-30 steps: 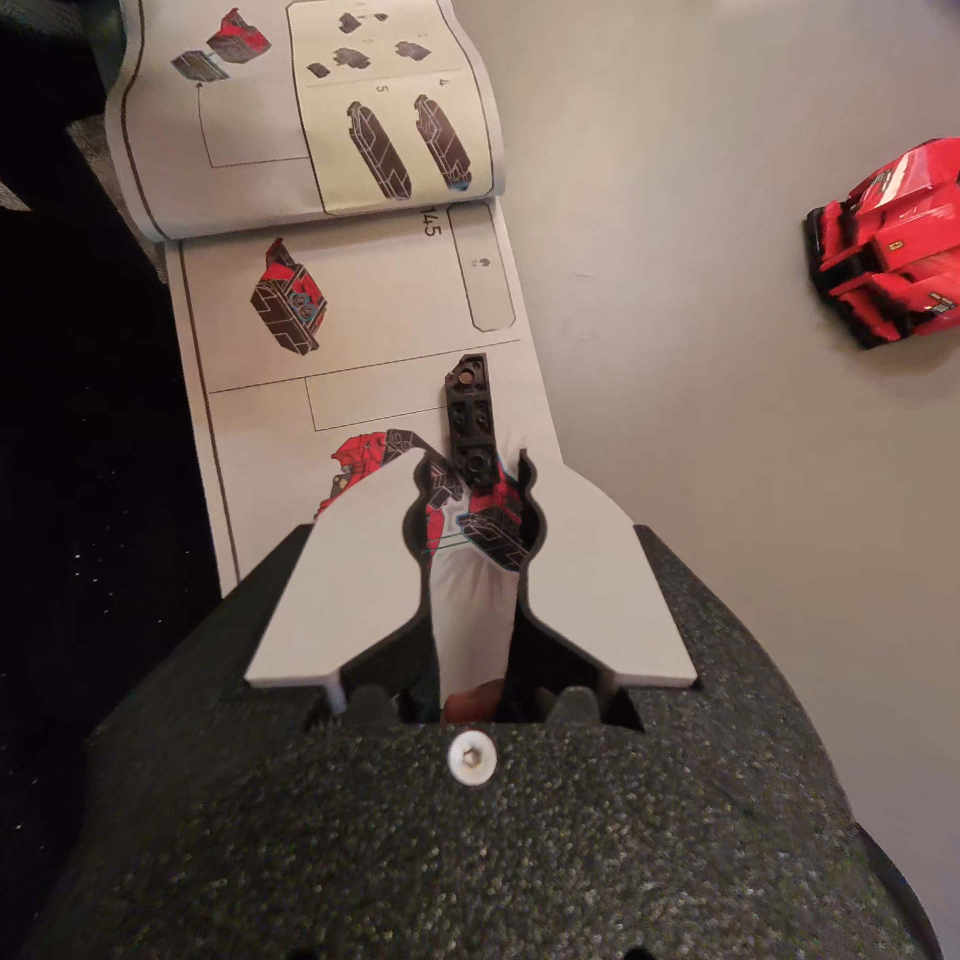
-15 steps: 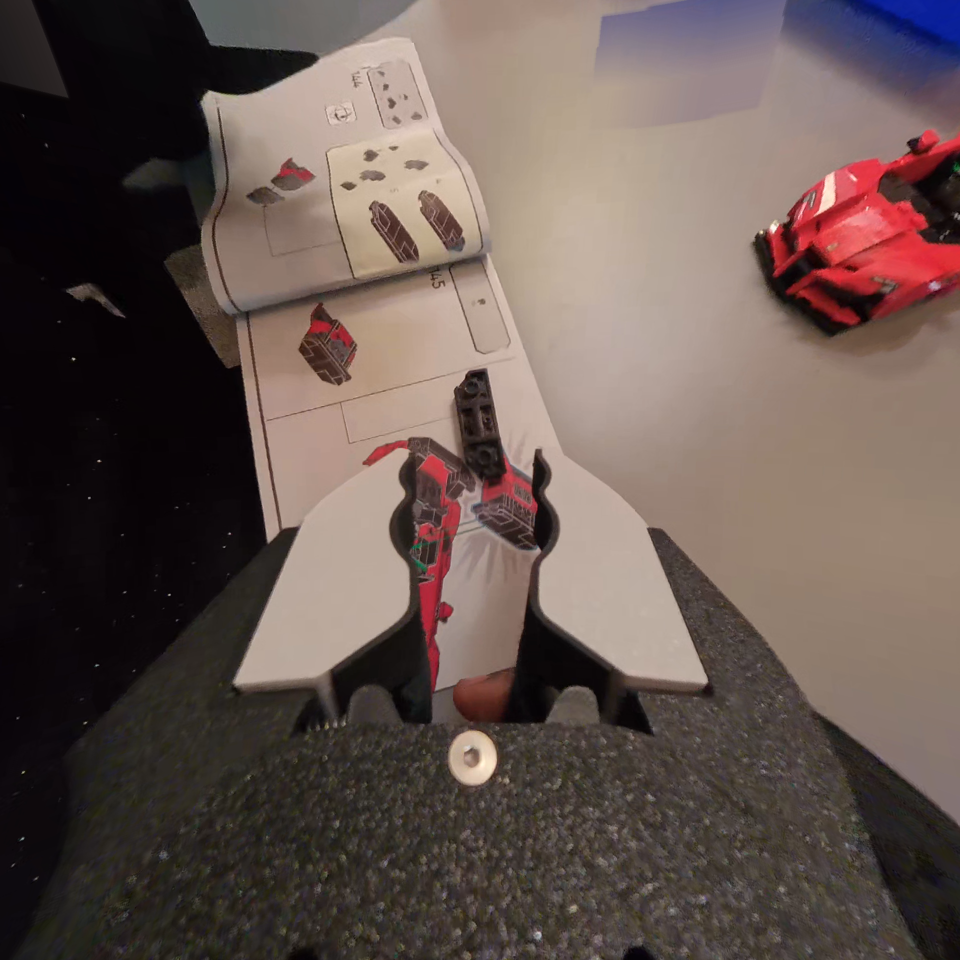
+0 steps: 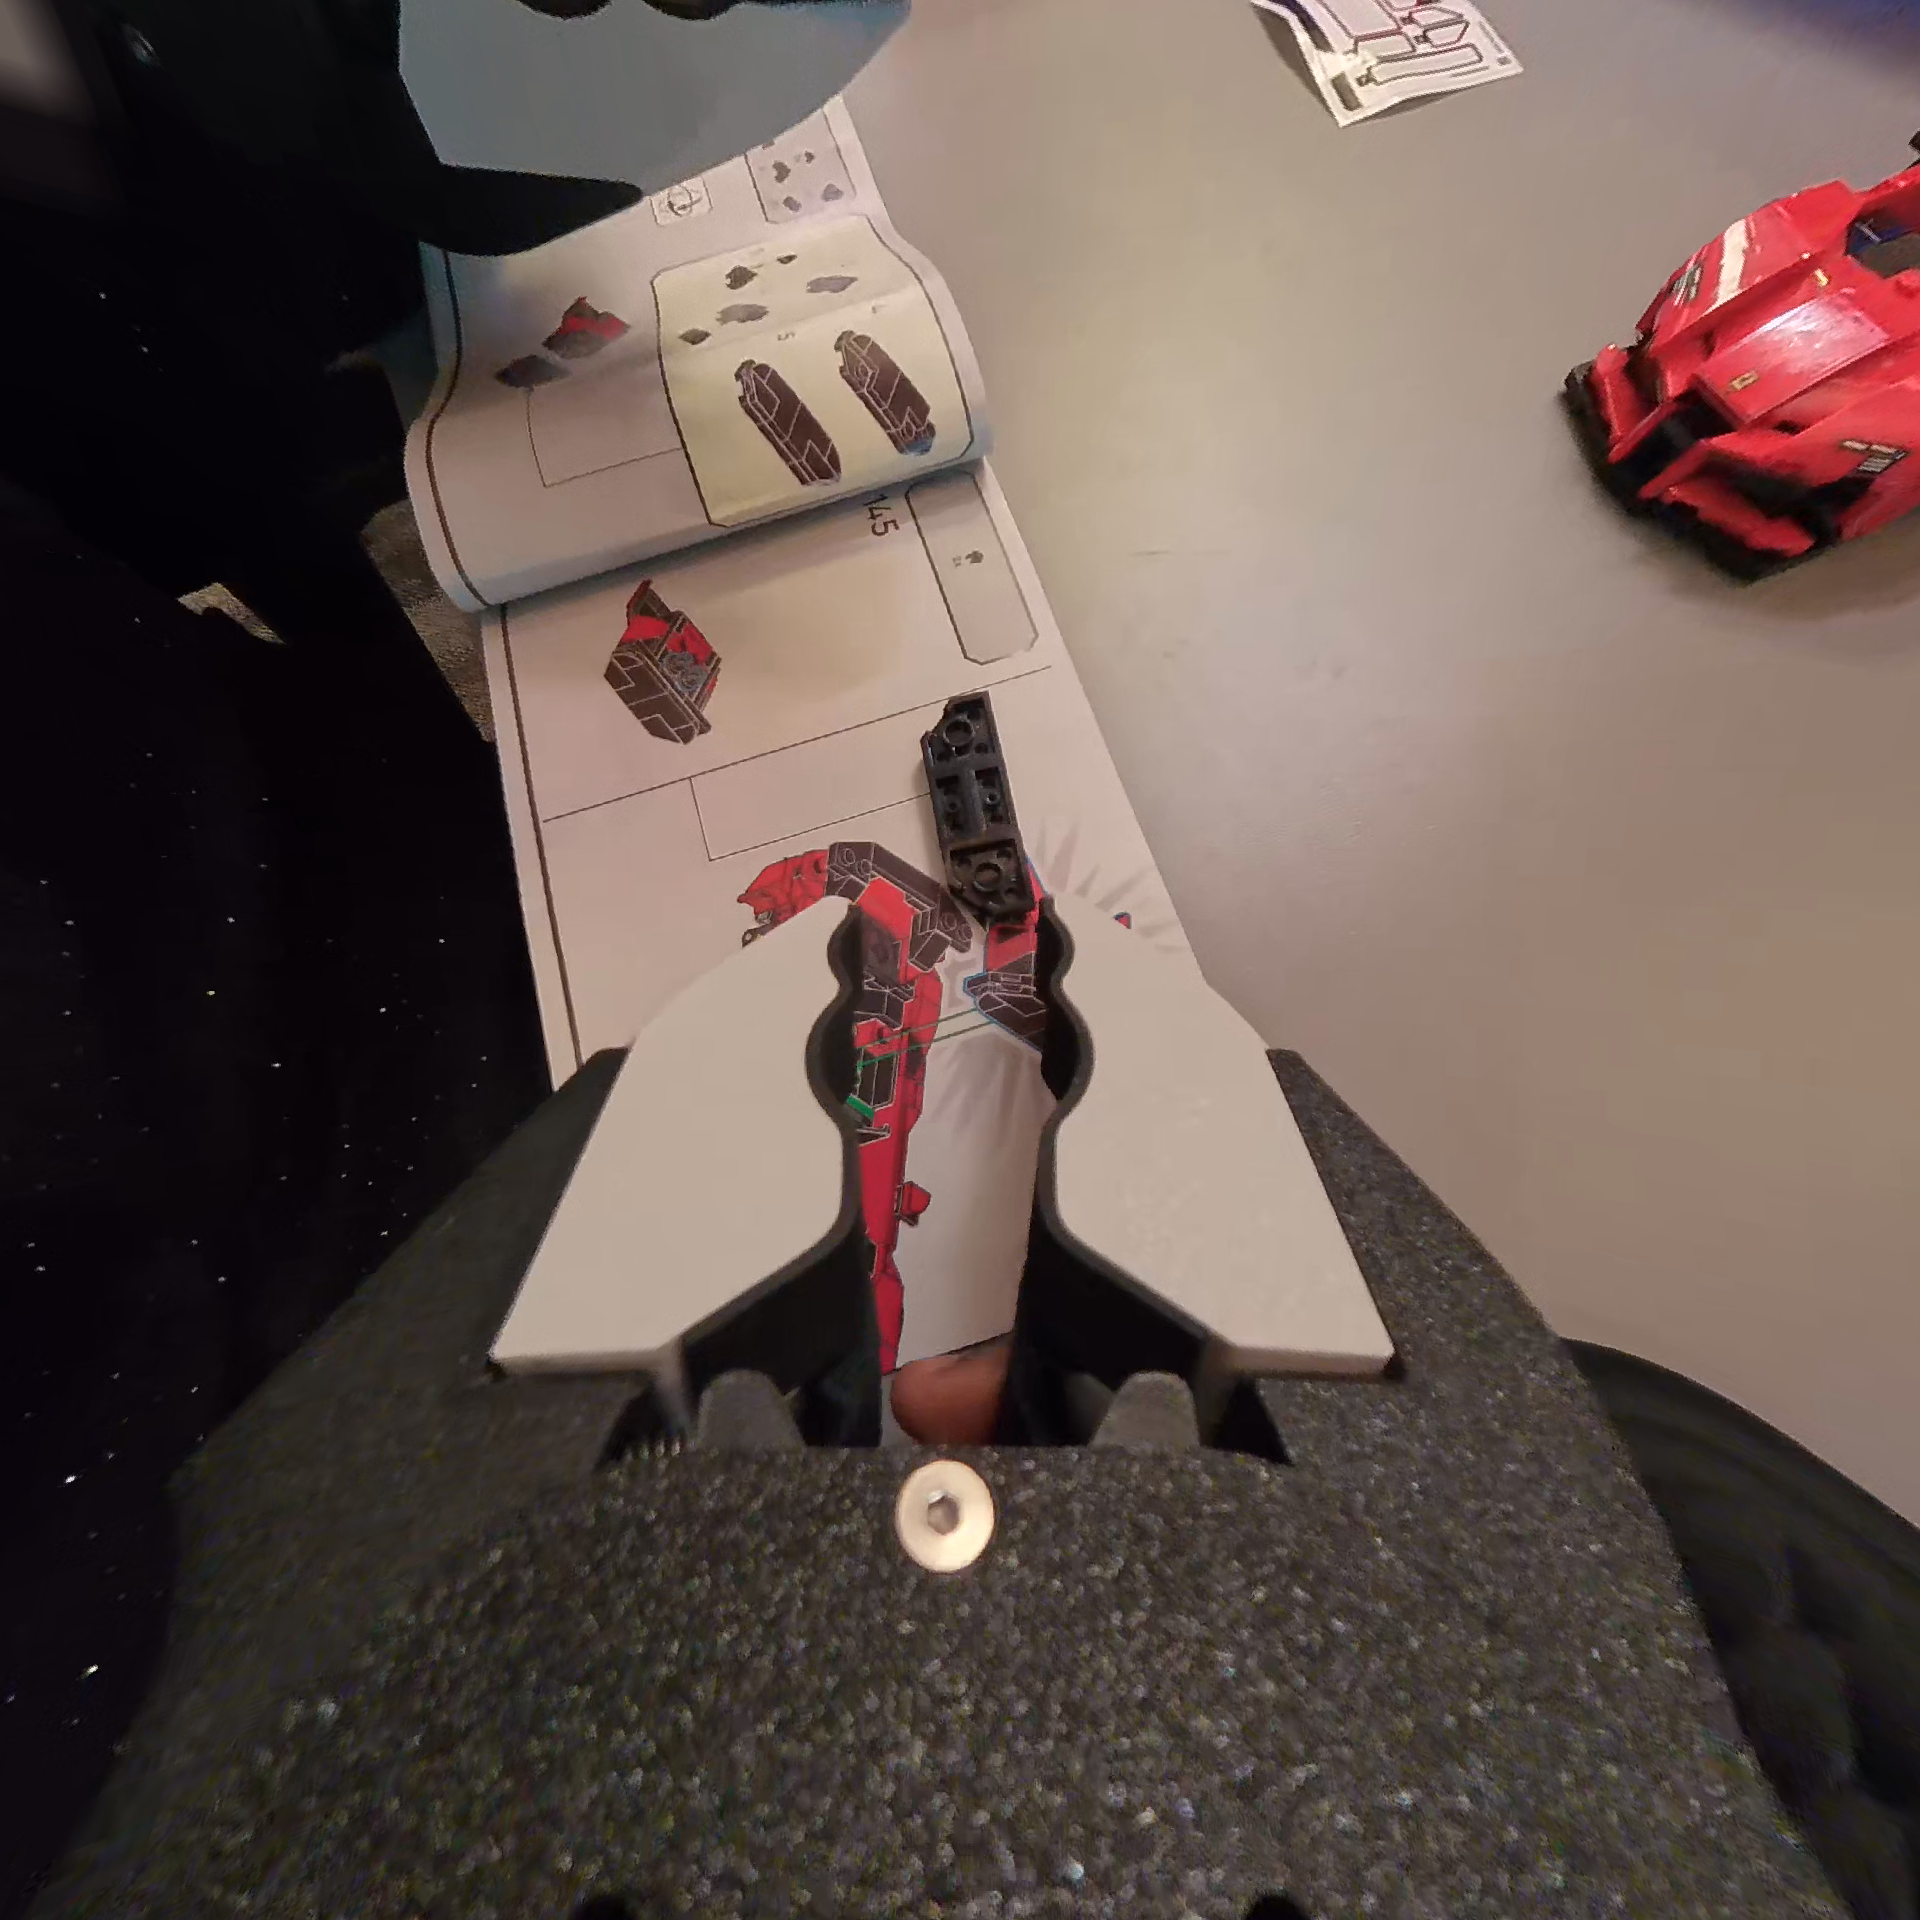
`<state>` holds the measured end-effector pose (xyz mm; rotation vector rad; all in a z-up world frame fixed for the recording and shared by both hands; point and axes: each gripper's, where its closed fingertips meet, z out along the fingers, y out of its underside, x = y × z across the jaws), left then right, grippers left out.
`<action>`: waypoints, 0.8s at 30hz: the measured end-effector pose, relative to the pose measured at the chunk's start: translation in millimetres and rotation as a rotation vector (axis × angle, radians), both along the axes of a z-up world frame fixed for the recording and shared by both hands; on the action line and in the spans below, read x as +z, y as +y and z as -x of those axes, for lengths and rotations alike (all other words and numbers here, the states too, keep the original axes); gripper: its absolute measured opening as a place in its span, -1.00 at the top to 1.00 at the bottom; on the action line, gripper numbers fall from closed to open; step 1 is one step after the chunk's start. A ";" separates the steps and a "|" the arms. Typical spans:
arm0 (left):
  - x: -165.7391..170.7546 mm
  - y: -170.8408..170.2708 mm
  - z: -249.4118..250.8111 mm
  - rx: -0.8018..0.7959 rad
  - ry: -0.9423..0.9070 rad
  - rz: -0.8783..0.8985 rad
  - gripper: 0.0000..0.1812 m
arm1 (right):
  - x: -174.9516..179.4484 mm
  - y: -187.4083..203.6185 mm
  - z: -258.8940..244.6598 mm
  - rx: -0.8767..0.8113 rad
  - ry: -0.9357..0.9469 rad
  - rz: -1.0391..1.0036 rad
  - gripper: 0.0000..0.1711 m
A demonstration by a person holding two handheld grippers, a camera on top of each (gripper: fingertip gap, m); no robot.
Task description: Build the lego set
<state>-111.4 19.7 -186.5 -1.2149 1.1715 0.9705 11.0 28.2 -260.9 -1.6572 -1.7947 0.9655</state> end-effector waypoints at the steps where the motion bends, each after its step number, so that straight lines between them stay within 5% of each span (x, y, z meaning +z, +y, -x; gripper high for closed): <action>1: -0.8 -0.4 0.0 0.001 0.003 0.002 0.80 | -0.4 0.2 0.1 -0.002 -0.002 0.004 0.63; 24: 0.2 -4.8 -0.3 -0.041 -0.077 -0.003 0.80 | -11.0 -0.3 1.6 -0.004 -0.062 -0.010 0.68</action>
